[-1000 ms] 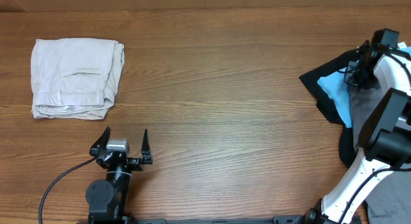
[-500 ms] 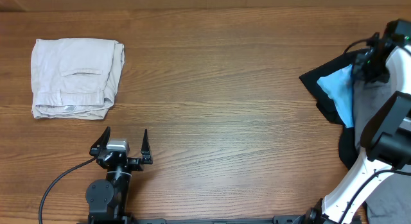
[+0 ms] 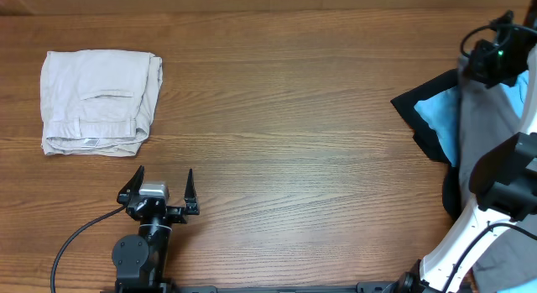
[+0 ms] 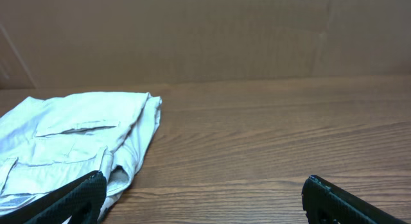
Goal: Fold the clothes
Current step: 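Lift the grey shorts with the right gripper and lay them mid-table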
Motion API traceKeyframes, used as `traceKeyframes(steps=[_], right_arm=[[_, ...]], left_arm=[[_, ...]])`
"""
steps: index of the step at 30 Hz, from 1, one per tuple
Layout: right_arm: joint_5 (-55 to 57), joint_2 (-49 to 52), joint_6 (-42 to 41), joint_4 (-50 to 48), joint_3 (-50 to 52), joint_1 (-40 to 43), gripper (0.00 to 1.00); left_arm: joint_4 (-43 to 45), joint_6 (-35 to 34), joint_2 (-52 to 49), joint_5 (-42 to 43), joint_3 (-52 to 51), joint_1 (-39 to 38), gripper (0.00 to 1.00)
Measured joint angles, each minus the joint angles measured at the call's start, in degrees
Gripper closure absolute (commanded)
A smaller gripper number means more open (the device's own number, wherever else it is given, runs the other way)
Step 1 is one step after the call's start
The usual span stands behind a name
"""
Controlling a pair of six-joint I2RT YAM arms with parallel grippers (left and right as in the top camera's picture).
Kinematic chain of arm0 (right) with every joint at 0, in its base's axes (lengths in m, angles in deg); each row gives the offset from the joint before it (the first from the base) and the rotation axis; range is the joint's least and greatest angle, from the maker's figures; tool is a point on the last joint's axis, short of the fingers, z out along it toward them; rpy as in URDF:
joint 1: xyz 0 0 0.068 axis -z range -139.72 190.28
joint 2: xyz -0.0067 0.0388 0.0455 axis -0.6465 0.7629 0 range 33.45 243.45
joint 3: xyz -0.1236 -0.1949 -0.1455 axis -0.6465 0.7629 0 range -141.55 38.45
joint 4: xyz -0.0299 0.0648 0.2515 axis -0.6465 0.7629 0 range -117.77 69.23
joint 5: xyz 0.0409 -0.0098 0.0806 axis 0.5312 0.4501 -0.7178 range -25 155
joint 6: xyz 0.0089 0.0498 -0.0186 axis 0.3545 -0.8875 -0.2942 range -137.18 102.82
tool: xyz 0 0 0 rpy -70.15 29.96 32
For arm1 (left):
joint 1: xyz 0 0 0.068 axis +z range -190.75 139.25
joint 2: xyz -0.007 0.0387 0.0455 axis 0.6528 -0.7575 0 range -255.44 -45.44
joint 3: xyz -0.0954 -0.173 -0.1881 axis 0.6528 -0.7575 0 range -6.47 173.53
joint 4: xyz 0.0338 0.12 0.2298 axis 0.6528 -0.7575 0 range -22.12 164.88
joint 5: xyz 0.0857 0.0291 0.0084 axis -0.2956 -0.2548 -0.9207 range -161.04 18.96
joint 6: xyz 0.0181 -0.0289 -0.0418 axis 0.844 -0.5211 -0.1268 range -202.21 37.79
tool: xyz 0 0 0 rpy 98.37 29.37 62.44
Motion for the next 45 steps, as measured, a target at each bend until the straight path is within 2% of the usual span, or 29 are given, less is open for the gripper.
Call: traceKeyframes(steps=[6,12,18,26,30,38,39,42,45], right_arm=[[-10.08,0.0,-1.64,1.33,-0.96,-7.32,0.96],[-14.03,0.0,-6.95,-3.54,-0.96,-21.57,0.91],[-11.21,0.0,-11.87,-10.14,0.04,-37.0,0.89],[-3.32,0.0,-16.09,-16.92,7.37,-55.52,0.89],[-1.11,0.0,-17.55,-17.11,8.22,-58.88,0.89],[-4.9,0.0,-18.51,-17.86,8.22,-59.23,0.89],[-5.64,0.0,-18.49,-17.86,8.24,-59.23,0.84],[-7.74,0.0,-19.26,-17.84,8.22,-59.25,0.55],[-9.09,0.0,-18.86,-17.57,8.24,-59.25,0.5]], left_arm=[[0.0,0.0,0.0,0.0,0.0,0.0,0.0],[0.0,0.0,0.0,0.0,0.0,0.0,0.0],[0.0,0.0,0.0,0.0,0.0,0.0,0.0],[0.0,0.0,0.0,0.0,0.0,0.0,0.0],[0.0,0.0,0.0,0.0,0.0,0.0,0.0],[0.0,0.0,0.0,0.0,0.0,0.0,0.0],[0.0,0.0,0.0,0.0,0.0,0.0,0.0],[0.0,0.0,0.0,0.0,0.0,0.0,0.0],[0.0,0.0,0.0,0.0,0.0,0.0,0.0]])
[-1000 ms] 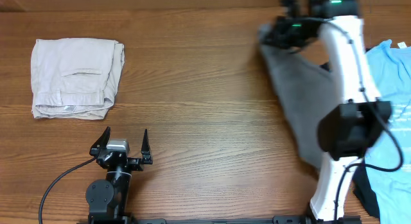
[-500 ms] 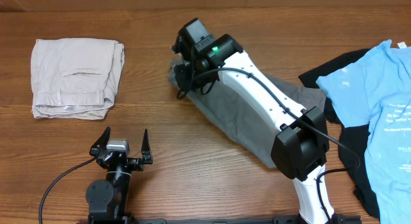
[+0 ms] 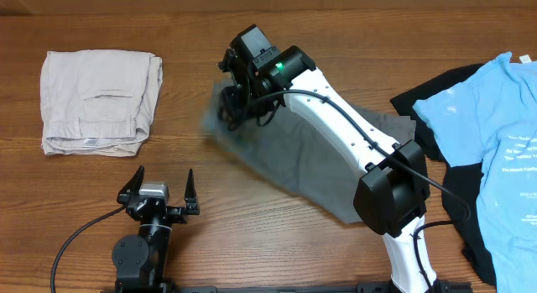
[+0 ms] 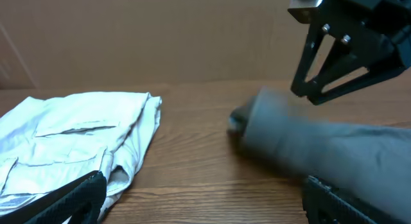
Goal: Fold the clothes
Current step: 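Lift the grey shorts with the right gripper and lay them mid-table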
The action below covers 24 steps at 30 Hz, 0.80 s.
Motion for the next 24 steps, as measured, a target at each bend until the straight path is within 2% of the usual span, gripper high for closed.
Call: traceKeyframes(steps=[3,6,7,9,11,13,19,24], right_arm=[[-1.44,-0.11,-0.02,-0.37,0.0,0.13,0.4],[-2.58,-0.94,0.24,-0.13,0.04,0.72,0.41],[-2.86,-2.25,0.35,1.53,0.07,1.73,0.44],[-3.08,-5.46,0.7,5.64,0.15,4.46,0.51],[-1.99,-9.64,1.09,10.69,0.15,8.39,0.66],[1.01,-14.23,1.51,16.37,0.15,13.07,0.96],[10.6,-21.68,1.49,29.03,-0.13,25.2,0.96],[12.94,-21.57,1.53,29.59,4.94,31.71,0.96]], left_arm=[[0.0,0.0,0.0,0.0,0.0,0.0,0.0],[0.0,0.0,0.0,0.0,0.0,0.0,0.0],[0.0,0.0,0.0,0.0,0.0,0.0,0.0],[0.02,0.0,0.0,0.0,0.0,0.0,0.0],[0.02,0.0,0.0,0.0,0.0,0.0,0.0],[0.0,-0.02,0.0,0.0,0.0,0.0,0.0],[0.0,0.0,0.0,0.0,0.0,0.0,0.0],[0.02,0.0,0.0,0.0,0.0,0.0,0.0]])
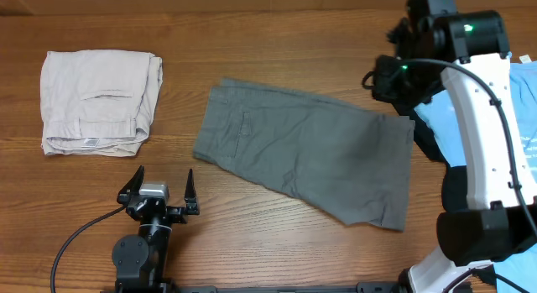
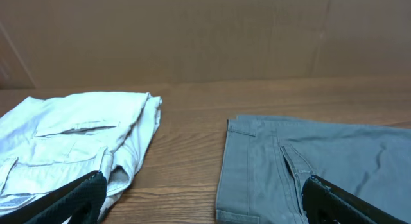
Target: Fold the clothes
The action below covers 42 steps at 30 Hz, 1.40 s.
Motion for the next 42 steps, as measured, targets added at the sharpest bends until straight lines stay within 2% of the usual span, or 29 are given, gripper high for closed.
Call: traceKeyframes(steps=[8,13,16,22,32,42], right_arm=[[3.02,1.22,-0.44,-13.38,17.44,13.49,0.96],[3.1,2.58,-0.76,-18.32,21.92,23.43,0.96],[2.56,3.06,-0.24,-19.32,22.51,26.73,0.96],[1.44,5.18,0.96,-22.38,23.93,26.23,0.96],[-0.13,15.56,3.56,-27.96,25.16,26.1,0.96],[-2.56,16.55,5.55,-32.2,25.31,26.1,0.96]], left_arm=[[-0.02,0.0,0.0,0.0,0.0,0.0,0.0],[-0.02,0.0,0.0,0.0,0.0,0.0,0.0],[-0.02,0.0,0.0,0.0,0.0,0.0,0.0],[-0.02,0.0,0.0,0.0,0.0,0.0,0.0],[-0.02,0.0,0.0,0.0,0.0,0.0,0.0],[-0.02,0.0,0.0,0.0,0.0,0.0,0.0]])
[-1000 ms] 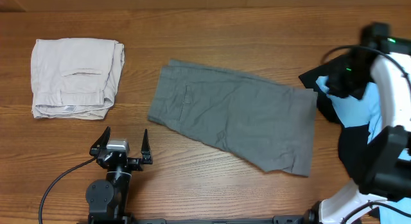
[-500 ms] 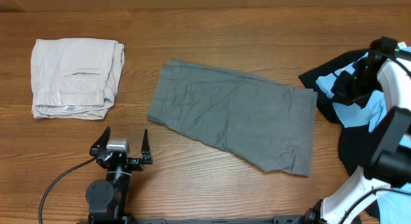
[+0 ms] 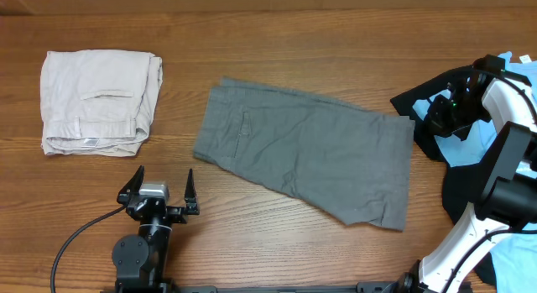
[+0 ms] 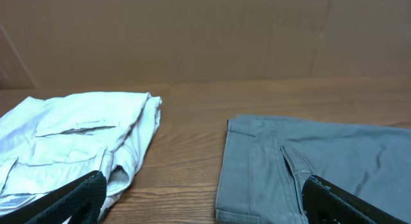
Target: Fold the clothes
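Observation:
Grey shorts (image 3: pixel 306 150) lie spread flat in the middle of the table, waistband toward the left; the left wrist view shows their waistband end (image 4: pixel 308 166). Folded beige shorts (image 3: pixel 96 100) sit at the far left (image 4: pixel 70 140). My left gripper (image 3: pixel 159 188) rests open at the front left, short of both garments, with nothing between its fingers (image 4: pixel 70 198). My right gripper (image 3: pixel 440 112) is low over the clothes pile at the right edge; its jaws are too dark and small to read.
A pile at the right edge holds a black garment (image 3: pixel 419 104) and a light blue shirt (image 3: pixel 460 146), partly under the right arm. A brown cardboard wall (image 4: pixel 205 38) closes off the far side of the wooden table (image 3: pixel 277 58).
My right arm has moved from above the grey shorts' right end down to the clothes pile at the right edge. The grey shorts, beige shorts and left gripper are unchanged.
At first the table's middle was bare and my right gripper was at the pile. Then it was over the table's middle-left with the grey shorts trailing from it. Then the shorts lay flat and free, the gripper near their right end; now it is back at the pile.

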Motion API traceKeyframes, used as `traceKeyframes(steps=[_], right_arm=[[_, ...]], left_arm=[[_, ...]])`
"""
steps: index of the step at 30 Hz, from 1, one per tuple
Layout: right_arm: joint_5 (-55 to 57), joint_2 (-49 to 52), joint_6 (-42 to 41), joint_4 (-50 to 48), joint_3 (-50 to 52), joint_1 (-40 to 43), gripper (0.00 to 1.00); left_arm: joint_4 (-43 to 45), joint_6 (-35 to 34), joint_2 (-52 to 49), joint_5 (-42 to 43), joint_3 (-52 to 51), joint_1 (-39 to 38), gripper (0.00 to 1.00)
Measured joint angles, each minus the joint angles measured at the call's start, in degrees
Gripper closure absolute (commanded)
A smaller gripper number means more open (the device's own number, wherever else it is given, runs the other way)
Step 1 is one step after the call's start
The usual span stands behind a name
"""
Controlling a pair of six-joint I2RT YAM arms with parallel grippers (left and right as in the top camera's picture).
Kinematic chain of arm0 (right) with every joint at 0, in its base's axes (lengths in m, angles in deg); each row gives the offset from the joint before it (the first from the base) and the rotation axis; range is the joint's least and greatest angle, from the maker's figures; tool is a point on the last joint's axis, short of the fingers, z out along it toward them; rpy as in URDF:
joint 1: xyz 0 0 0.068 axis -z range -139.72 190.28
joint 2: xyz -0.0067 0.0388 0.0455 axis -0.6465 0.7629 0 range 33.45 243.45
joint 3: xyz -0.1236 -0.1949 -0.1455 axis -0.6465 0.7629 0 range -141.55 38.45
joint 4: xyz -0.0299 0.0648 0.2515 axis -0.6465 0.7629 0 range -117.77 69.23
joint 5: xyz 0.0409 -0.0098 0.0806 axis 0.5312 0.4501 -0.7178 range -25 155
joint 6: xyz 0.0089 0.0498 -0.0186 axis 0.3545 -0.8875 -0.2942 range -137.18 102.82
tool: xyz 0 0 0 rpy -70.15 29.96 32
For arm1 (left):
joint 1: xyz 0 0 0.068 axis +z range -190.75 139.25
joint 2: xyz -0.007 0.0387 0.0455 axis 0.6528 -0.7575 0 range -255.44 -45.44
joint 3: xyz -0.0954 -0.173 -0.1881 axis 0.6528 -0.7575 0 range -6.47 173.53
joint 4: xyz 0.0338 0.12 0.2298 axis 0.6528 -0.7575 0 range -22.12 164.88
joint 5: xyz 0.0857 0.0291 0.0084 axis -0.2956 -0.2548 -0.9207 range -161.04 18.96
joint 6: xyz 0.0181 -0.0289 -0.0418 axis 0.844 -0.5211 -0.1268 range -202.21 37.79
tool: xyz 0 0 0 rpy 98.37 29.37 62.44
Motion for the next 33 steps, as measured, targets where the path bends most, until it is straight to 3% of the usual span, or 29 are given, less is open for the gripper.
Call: traceKeyframes(steps=[20,33], right_arm=[[-3.02,3.1,-0.04,-5.29,-0.13,0.07,0.96],[6.03,5.07,-4.42,-23.65,-1.05,-0.15,0.96]], left_arm=[[0.0,-0.02,0.0,0.0,0.0,0.0,0.0],[0.0,0.0,0.0,0.0,0.0,0.0,0.0]])
